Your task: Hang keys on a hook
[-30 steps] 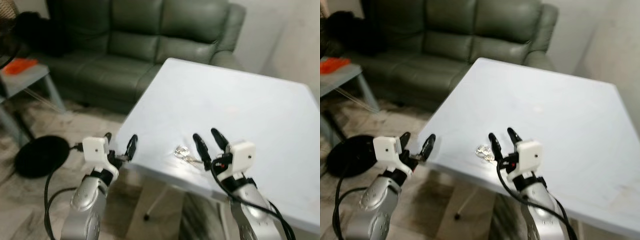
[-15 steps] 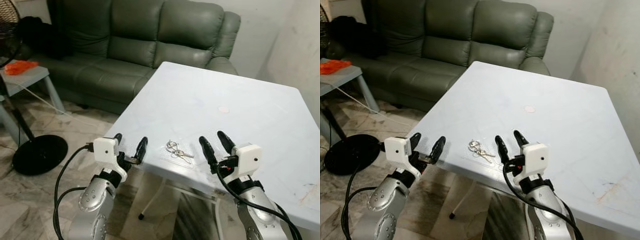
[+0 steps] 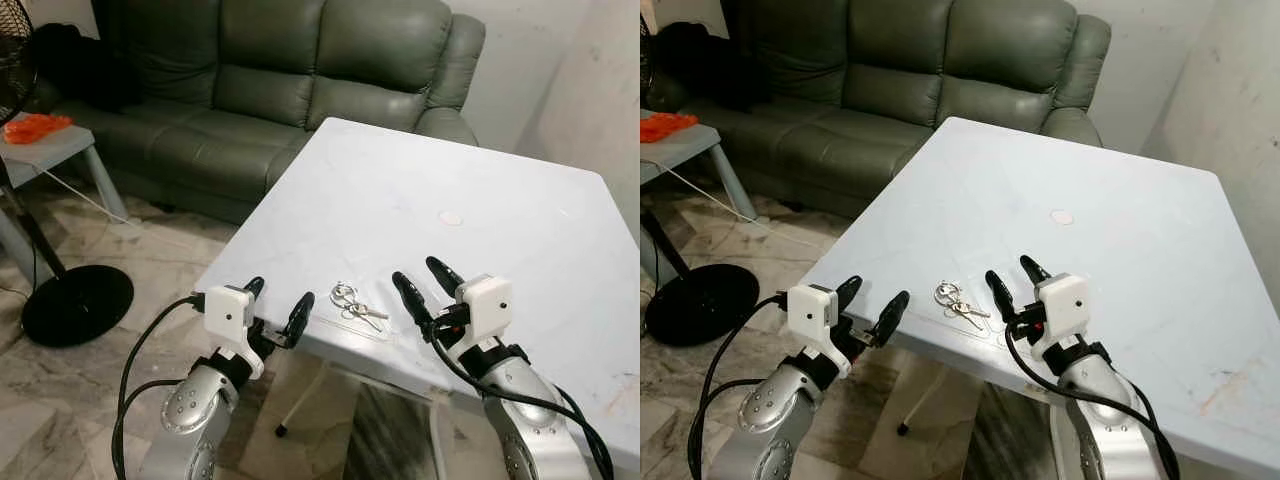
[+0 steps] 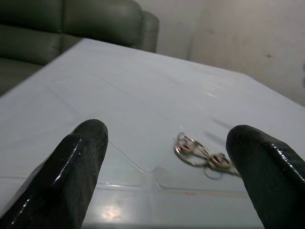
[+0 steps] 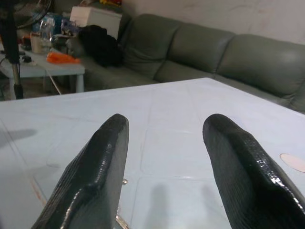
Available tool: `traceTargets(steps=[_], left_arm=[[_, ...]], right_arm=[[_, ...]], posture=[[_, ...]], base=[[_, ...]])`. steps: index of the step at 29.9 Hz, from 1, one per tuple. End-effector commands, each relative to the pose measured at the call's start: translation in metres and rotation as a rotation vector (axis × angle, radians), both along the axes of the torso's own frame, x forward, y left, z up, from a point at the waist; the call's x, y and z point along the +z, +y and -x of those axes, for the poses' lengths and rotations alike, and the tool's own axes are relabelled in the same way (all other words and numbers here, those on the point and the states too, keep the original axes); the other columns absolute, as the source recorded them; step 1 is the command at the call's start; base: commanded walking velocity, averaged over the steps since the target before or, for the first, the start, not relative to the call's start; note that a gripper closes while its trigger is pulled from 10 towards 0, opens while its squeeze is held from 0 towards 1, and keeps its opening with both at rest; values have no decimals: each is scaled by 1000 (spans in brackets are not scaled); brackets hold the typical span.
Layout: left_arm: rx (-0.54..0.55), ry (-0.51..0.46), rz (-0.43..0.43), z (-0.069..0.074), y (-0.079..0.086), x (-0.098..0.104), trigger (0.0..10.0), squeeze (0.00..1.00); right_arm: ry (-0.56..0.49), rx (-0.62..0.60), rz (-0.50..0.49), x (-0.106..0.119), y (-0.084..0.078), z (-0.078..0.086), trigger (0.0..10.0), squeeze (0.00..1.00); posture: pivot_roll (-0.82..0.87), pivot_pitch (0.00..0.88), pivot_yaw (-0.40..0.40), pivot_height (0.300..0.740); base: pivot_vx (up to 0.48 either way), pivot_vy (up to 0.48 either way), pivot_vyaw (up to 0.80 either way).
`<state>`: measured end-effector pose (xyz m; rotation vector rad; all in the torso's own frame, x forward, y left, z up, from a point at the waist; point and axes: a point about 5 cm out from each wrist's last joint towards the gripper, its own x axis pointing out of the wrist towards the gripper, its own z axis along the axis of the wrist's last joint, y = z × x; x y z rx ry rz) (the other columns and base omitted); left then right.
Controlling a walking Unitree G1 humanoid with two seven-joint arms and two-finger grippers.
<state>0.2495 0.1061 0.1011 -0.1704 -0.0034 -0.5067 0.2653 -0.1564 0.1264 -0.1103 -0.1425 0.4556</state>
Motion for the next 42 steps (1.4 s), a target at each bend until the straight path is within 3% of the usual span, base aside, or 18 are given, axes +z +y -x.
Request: traceTargets(steps=[1,9,22,42], left_arm=[[-43,-12,-14,4,-5,2,10000,0],[-79,4,-19,9,-10,1,10000,0],[-90,13,-15,15,-14,2,10000,0],[-72,49,-4,30,-16,1,10000,0]], right_arm=[[24,27,35,-3,0,-4,10000,0],[11,115,114,-1,1,-23,10000,0],[20,289,196,-4,19,-43,10000,0],[92,390,231,-22,31,-40,10000,0]], posture=[[27,35,-83,740],[31,42,-85,740],[52,69,-102,740],[70,125,-133,740]], base=[[0,0,0],[0,0,0],[0,0,0],[0,0,0]])
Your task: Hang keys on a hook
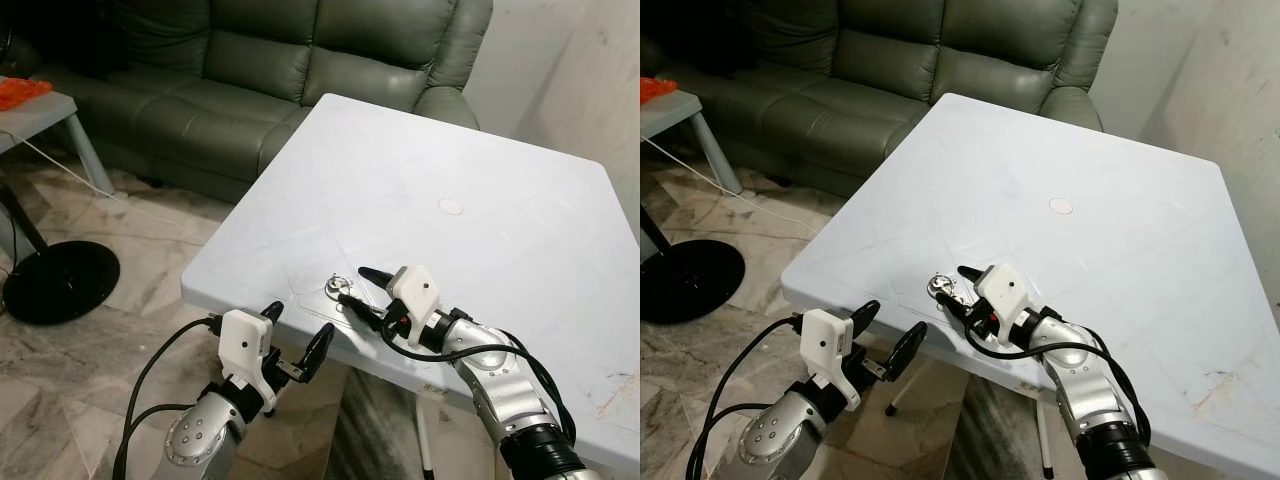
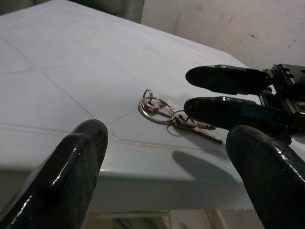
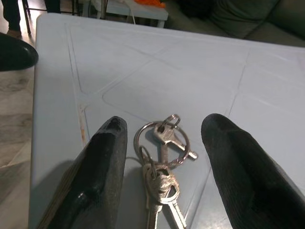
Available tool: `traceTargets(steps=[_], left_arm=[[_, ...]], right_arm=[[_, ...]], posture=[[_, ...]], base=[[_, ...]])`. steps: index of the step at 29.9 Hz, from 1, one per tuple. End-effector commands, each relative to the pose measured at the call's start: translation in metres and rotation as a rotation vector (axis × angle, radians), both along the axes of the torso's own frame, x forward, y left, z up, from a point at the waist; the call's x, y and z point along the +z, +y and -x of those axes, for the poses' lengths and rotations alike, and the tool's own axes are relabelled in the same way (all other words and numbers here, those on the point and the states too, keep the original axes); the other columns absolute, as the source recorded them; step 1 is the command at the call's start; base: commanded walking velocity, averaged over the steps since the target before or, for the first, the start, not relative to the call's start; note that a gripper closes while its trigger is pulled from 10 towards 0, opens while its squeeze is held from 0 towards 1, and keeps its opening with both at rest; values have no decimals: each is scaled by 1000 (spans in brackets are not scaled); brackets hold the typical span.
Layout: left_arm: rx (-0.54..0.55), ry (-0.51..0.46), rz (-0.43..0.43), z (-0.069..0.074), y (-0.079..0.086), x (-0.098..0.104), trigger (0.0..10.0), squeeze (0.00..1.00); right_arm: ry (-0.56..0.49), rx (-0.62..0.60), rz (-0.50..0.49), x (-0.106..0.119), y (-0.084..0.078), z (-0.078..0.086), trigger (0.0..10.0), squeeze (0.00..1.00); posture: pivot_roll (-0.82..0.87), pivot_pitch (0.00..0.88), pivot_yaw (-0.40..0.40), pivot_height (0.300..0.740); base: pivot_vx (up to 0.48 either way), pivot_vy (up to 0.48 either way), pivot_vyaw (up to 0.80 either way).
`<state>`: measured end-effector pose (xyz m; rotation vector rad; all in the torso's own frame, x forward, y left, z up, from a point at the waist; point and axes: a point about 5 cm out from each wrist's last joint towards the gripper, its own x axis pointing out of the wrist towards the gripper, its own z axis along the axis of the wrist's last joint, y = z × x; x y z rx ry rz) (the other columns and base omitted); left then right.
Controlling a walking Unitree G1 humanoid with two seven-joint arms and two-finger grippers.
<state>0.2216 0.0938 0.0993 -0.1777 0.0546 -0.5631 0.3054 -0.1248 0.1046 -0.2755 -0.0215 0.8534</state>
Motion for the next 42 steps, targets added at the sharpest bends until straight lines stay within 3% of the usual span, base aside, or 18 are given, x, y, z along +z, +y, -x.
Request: traceTargets(steps=[1,17,19,21,22,23,25,26,27,36,37,39,40,41,42], left_arm=[[-11,-2,3,3,-4,3,10000,0],[-3,13,5,8,-6,3,10000,0],[3,15,8,9,-5,4,10000,0],[4,15,8,9,-6,4,10000,0],[4,16,8,9,-6,4,10000,0],[5,16,8,9,-6,4,10000,0],[6,17,7,9,-6,4,10000,0],[7,17,9,9,-6,5,10000,0],[8,18,8,10,-5,5,10000,0],[10,21,13,10,-6,6,10000,0],[10,21,14,10,-6,6,10000,0],[11,22,15,10,-6,5,10000,0],[11,22,15,10,-6,5,10000,0],[11,22,14,10,-6,6,10000,0],[11,22,15,10,-6,6,10000,0]], right_arm=[[3,14,14,-2,0,1,10000,0],[11,35,17,-8,12,4,10000,0],[16,28,4,-8,14,4,7569,0],[18,23,0,-8,15,4,7569,0],[19,19,-1,-8,15,4,1922,0],[15,20,-8,-7,15,4,0,0],[13,13,-5,-8,16,4,0,0],[11,9,2,-8,16,4,627,0],[6,4,1,-9,17,4,0,0],[3,-19,14,-10,16,3,392,0],[3,-19,16,-11,16,2,1686,0],[4,-14,14,-11,16,3,1686,0],[4,-14,15,-11,16,2,2902,0],[3,-16,16,-11,16,2,2902,0],[4,-16,24,-11,16,2,10000,0]], posture=[[70,125,-133,740],[81,144,-146,740],[84,147,-147,740],[84,147,-147,740],[84,147,-147,740],[85,148,-148,740],[86,148,-149,740],[85,149,-148,740],[85,149,-148,740],[86,152,-149,740],[86,152,-149,740],[87,154,-151,740],[87,154,-151,740],[87,154,-151,740],[87,154,-150,740]], base=[[0,0,0],[0,0,0],[0,0,0],[0,0,0],[0,0,0],[0,0,0],[0,0,0],[0,0,0],[0,0,0],[0,0,0],[0,0,0],[0,0,0],[0,0,0],[0,0,0],[0,0,0]])
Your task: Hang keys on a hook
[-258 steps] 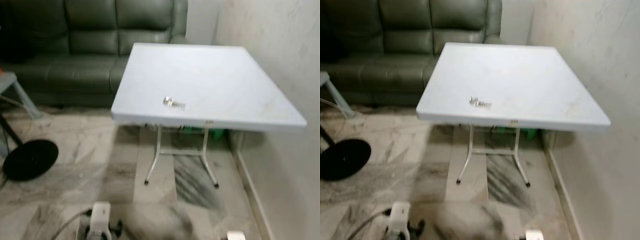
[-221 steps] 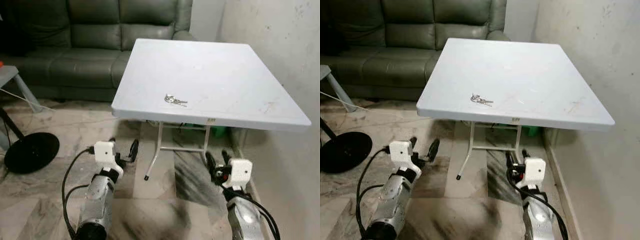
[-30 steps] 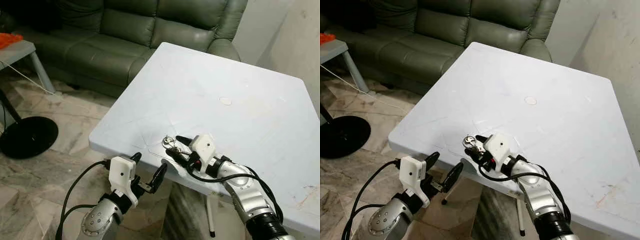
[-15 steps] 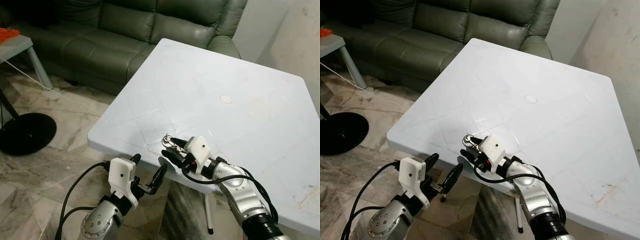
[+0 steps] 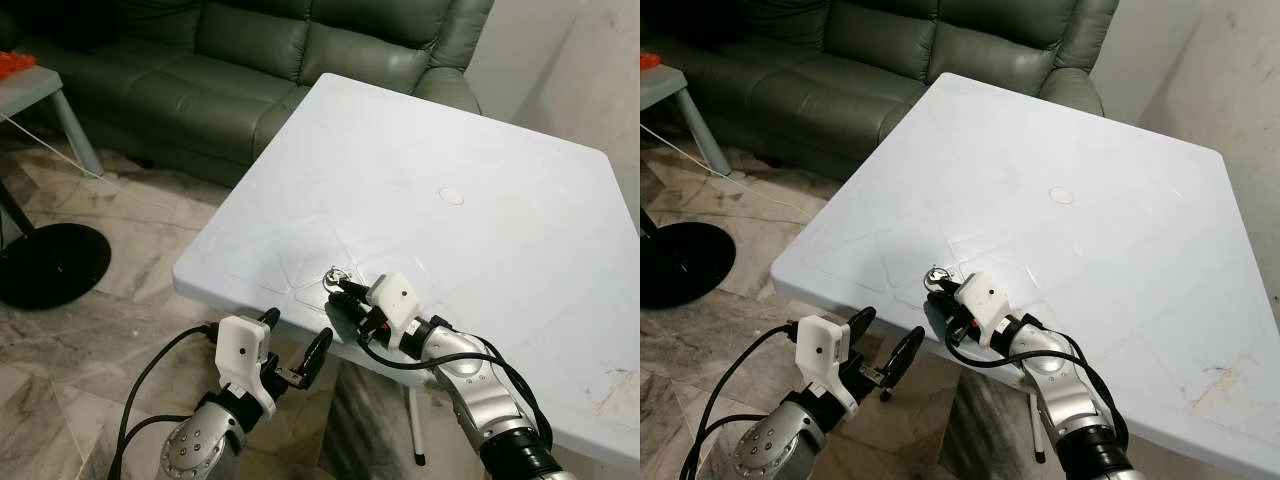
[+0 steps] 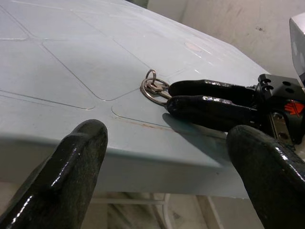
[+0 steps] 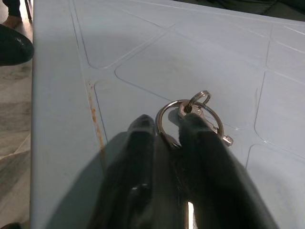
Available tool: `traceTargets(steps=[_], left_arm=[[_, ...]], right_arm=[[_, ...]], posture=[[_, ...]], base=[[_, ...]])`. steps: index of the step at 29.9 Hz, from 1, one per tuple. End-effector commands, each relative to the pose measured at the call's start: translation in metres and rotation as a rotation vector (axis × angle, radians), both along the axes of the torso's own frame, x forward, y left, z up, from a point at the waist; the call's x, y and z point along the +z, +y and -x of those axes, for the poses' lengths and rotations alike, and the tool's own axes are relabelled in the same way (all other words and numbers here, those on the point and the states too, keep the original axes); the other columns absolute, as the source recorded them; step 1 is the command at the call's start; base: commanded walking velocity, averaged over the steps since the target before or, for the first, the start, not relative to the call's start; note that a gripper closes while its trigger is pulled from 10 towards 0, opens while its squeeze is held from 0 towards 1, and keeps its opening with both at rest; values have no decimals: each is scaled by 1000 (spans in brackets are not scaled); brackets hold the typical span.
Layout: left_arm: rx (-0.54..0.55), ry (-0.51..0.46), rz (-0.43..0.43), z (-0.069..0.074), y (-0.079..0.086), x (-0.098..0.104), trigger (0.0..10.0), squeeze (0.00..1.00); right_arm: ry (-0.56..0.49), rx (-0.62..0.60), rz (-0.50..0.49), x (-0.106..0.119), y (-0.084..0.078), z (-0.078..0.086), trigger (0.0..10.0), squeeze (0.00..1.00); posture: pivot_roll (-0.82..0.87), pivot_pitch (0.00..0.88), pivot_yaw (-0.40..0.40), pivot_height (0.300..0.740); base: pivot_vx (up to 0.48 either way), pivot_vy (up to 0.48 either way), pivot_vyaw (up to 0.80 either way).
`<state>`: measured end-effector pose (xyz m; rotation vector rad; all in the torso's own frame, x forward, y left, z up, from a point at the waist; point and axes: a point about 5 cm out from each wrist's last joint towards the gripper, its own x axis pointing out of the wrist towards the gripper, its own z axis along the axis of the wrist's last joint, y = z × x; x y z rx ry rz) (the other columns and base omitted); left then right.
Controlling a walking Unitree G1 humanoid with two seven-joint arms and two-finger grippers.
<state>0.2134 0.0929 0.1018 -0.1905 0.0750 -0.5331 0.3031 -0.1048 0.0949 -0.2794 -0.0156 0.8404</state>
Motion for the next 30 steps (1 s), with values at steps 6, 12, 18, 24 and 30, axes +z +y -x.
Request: traceTargets(steps=[6,12,18,24,30], left_arm=[[-16,-2,11,2,-5,3,10000,0],[-17,-1,12,2,-5,3,10000,0],[-18,0,12,2,-5,3,10000,0],[-21,0,13,3,-6,4,10000,0],[-21,1,17,2,-5,4,10000,0]], right_arm=[[6,2,22,-2,-5,-2,10000,0],[-4,-33,0,0,-8,-5,10000,0],[-9,-53,-9,1,-9,-7,10000,0],[-2,-49,-30,2,-14,-9,10000,71],[-25,-26,-20,4,-17,-9,10000,16]], posture=[[87,154,-151,740],[87,154,-149,740],[87,153,-149,740],[88,152,-147,740],[88,151,-142,740]], base=[[0,0,0],[0,0,0],[0,0,0],[0,0,0],[0,0,0]])
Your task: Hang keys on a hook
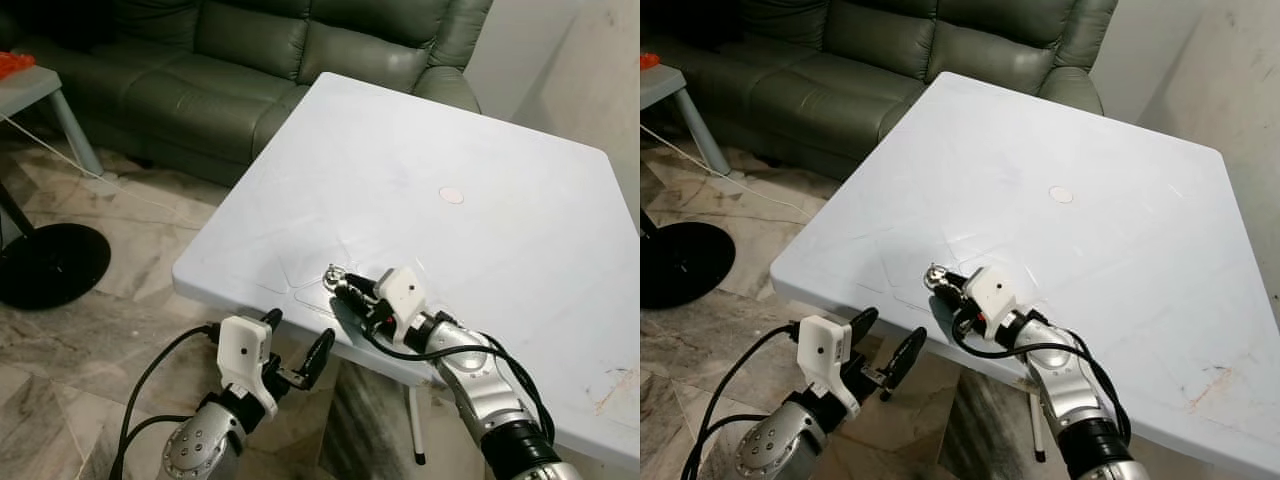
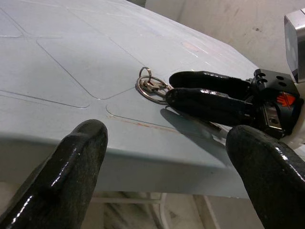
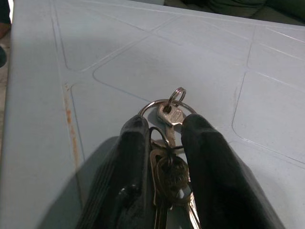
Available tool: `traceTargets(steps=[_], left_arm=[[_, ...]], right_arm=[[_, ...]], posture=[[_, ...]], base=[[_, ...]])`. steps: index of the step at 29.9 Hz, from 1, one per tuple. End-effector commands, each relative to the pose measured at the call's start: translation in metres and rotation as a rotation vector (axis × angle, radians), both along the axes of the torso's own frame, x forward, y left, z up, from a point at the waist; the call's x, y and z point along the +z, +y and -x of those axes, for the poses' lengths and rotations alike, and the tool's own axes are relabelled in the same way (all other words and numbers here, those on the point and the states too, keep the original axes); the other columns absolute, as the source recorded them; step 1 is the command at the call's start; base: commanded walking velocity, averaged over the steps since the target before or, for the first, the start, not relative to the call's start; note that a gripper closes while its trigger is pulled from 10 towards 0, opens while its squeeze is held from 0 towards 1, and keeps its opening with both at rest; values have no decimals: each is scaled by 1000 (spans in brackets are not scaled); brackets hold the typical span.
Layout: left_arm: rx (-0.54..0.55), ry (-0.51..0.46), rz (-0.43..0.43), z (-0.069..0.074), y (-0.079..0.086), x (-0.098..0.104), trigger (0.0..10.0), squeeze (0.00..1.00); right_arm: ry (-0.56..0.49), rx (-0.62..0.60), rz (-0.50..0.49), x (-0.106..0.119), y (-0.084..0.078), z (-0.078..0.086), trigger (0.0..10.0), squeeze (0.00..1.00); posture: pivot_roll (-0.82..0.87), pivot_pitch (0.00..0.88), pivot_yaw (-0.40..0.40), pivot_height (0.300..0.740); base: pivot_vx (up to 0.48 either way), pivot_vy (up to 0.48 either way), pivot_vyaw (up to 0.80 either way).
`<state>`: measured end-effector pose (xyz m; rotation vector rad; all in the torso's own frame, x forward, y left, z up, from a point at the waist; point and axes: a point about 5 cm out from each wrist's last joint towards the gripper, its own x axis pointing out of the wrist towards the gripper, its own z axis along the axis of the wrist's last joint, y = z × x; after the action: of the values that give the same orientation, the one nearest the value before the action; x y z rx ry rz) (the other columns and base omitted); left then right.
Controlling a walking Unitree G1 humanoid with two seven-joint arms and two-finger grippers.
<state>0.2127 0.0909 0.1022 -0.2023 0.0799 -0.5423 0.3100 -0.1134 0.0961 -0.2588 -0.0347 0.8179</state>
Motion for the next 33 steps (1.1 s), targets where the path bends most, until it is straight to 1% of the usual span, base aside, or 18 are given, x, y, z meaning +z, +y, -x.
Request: traceTargets(steps=[1,2,3,6,9,10,12,13,14,15,18,19,20,33], left_arm=[[-12,-6,6,2,-3,3,10000,0],[-12,-6,6,2,-3,4,10000,0],[-13,-6,6,2,-3,4,10000,0],[-13,-6,6,1,-3,4,10000,0],[-14,-6,6,1,-4,4,10000,0],[-14,-6,7,1,-4,4,10000,0],[-15,-6,6,1,-3,4,10000,0],[-15,-6,7,1,-4,4,10000,0],[-15,-6,7,1,-4,4,10000,0],[-15,-6,7,1,-4,4,10000,0],[-15,-4,7,1,-4,4,10000,0],[-15,-4,8,1,-4,4,10000,0],[-15,-3,8,1,-4,4,10000,0],[-13,-2,8,2,-3,4,10000,0]], right_arm=[[-13,-6,7,3,-8,-2,10000,16],[-13,-5,11,2,-8,-2,10000,0],[23,13,-2,0,-9,-1,10000,0],[-1,17,8,2,-11,-2,10000,0],[-1,14,4,2,-12,-3,10000,0],[-6,19,-6,3,-13,-3,4314,0],[-11,14,0,3,-14,-3,4392,0],[-10,11,1,3,-15,-4,4157,0],[-10,11,1,3,-15,-4,4157,0],[-10,10,0,3,-15,-4,3137,0],[-14,10,2,3,-16,-4,3412,0],[-16,9,3,3,-17,-5,4667,0],[-14,7,5,3,-17,-5,10000,0],[2,33,10,0,-22,-3,10000,0]], posture=[[88,151,-142,740],[88,151,-142,740],[88,152,-143,740],[87,152,-142,740],[87,152,-141,740],[87,151,-141,740],[87,151,-141,740],[88,151,-140,740],[88,151,-140,740],[88,151,-140,740],[88,151,-140,740],[88,151,-140,740],[88,152,-140,740],[87,154,-138,740]], base=[[0,0,0],[0,0,0],[0,0,0],[0,0,0],[0,0,0],[0,0,0],[0,0,0],[0,0,0],[0,0,0],[0,0,0],[0,0,0],[0,0,0],[0,0,0],[0,0,0]])
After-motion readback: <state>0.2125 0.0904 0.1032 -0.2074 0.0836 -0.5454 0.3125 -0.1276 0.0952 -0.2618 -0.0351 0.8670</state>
